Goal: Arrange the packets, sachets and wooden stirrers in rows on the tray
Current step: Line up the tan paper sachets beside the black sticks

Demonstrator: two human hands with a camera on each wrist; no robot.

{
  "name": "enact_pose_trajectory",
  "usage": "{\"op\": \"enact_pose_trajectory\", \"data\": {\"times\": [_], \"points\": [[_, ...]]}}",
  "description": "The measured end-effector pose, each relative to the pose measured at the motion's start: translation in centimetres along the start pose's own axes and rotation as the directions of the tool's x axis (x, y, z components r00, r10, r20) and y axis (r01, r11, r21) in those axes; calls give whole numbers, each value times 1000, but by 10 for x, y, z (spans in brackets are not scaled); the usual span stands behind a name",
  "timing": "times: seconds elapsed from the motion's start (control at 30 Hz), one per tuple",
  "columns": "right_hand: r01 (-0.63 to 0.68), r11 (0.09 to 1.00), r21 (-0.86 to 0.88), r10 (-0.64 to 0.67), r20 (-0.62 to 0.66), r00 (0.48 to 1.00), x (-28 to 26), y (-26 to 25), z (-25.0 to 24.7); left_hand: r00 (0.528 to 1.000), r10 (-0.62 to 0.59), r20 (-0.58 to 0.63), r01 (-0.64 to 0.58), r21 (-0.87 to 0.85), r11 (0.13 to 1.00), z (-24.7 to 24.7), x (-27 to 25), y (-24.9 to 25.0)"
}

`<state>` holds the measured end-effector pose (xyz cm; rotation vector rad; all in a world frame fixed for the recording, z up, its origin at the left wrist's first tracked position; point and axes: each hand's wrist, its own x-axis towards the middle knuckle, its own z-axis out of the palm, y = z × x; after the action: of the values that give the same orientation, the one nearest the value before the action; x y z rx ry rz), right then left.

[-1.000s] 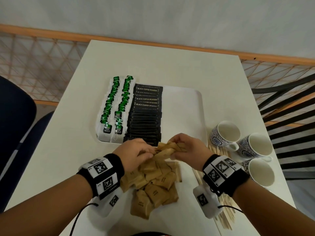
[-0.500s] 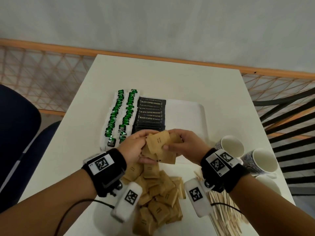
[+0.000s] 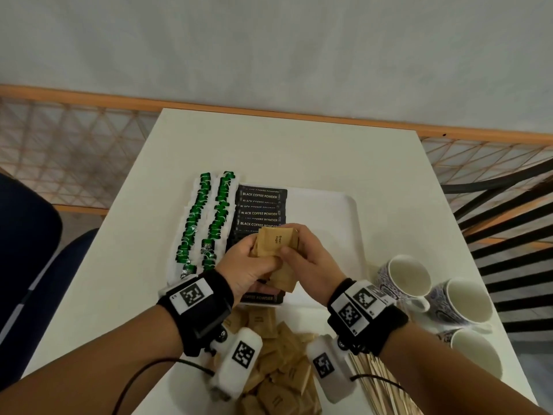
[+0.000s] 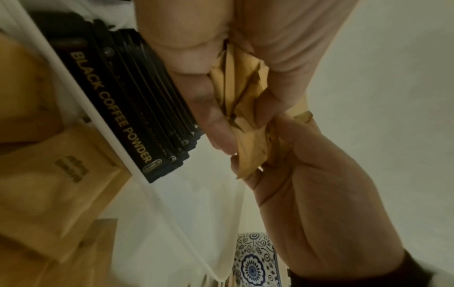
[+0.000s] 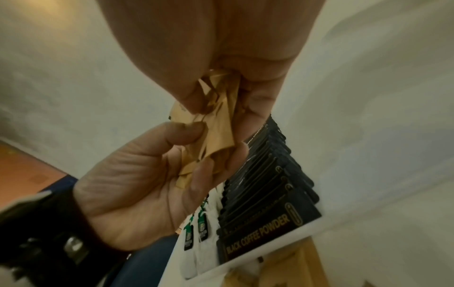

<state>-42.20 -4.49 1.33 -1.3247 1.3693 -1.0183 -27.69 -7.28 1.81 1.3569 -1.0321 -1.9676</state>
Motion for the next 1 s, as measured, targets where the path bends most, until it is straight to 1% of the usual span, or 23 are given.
{"op": "enact_pose_trajectory", "data": {"times": [0.07,0.2,0.3,0.37,0.43,0.5,0.57,0.63,0.67,0.73,0.83,0.9,1.0], "points": [[8,999,-51,-11,-53,999,4,3,1,1000,18,8,-18,25,1000,1,5,1],[-29,993,-117,10,-159,987,13,5,-8,1000,24,15,-25,57,998,4,14,5],[-63,990,-127,42,-160,986,20,5,-20,1000,7,20,-8,56,998,4,19,6],[-114,987,-109,97,-152,984,27,4,-29,999,-2,38,-1,62,998,3,21,5],[-147,988,-50,137,-160,978,36,1,-38,999,-8,38,7,36,999,2,23,5],[-156,987,28,158,-214,964,47,-2,-50,1000,-17,9,17,0,1000,-2,26,8],[-171,981,97,192,-302,934,62,-3,-64,999,-14,-30,14,-13,1000,-11,30,14],[-195,979,55,201,-355,913,78,1,-78,998,5,-65,-6,-14,1000,-21,34,22],[-216,976,-4,201,-356,913,87,5,-84,996,15,-83,-17,-17,1000,-27,36,26],[-262,957,-121,212,-320,923,104,16,-92,993,36,-112,-39,-28,999,-37,41,34],[-324,916,-237,256,-276,927,127,33,-97,987,59,-148,-66,-47,997,-45,49,43],[-342,906,-250,278,-258,925,139,40,-96,985,65,-161,-75,-57,996,-48,55,46],[-345,912,-221,294,-236,926,154,45,-92,983,59,-172,-70,-59,996,-47,64,48]]}}
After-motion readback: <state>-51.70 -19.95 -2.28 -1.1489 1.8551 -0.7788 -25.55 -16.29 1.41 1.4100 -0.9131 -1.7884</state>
